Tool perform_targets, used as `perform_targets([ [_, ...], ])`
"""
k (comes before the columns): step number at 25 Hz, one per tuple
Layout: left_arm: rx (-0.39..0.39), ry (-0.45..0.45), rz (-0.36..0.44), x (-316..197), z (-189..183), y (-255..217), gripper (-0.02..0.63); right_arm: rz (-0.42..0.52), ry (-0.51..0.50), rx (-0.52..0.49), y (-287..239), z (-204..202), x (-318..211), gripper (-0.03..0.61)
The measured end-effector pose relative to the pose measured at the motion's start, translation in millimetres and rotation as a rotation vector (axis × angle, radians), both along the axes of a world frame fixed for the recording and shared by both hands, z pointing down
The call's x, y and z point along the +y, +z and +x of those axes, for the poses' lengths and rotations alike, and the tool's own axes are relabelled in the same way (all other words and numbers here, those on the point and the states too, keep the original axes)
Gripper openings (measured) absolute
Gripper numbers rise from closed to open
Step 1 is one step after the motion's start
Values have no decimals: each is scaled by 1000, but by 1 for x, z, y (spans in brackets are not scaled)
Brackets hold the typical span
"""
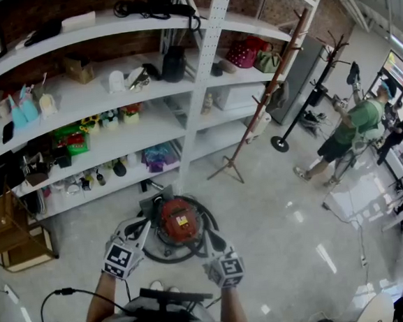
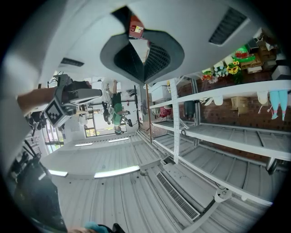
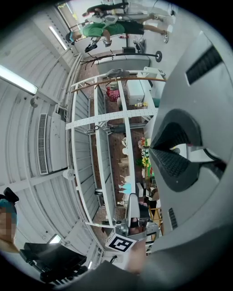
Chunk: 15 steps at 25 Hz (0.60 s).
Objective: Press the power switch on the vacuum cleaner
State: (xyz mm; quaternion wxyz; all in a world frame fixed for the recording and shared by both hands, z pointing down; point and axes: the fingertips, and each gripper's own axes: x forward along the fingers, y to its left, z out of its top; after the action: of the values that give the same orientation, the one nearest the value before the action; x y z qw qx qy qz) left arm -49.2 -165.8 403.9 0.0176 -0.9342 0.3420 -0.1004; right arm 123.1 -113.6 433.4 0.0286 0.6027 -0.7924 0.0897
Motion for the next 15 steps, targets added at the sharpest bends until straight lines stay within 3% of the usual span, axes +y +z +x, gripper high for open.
perform_targets([
  [15, 0, 1, 5, -1, -3, 0, -6, -2, -12, 13, -1, -5, -1, 8],
])
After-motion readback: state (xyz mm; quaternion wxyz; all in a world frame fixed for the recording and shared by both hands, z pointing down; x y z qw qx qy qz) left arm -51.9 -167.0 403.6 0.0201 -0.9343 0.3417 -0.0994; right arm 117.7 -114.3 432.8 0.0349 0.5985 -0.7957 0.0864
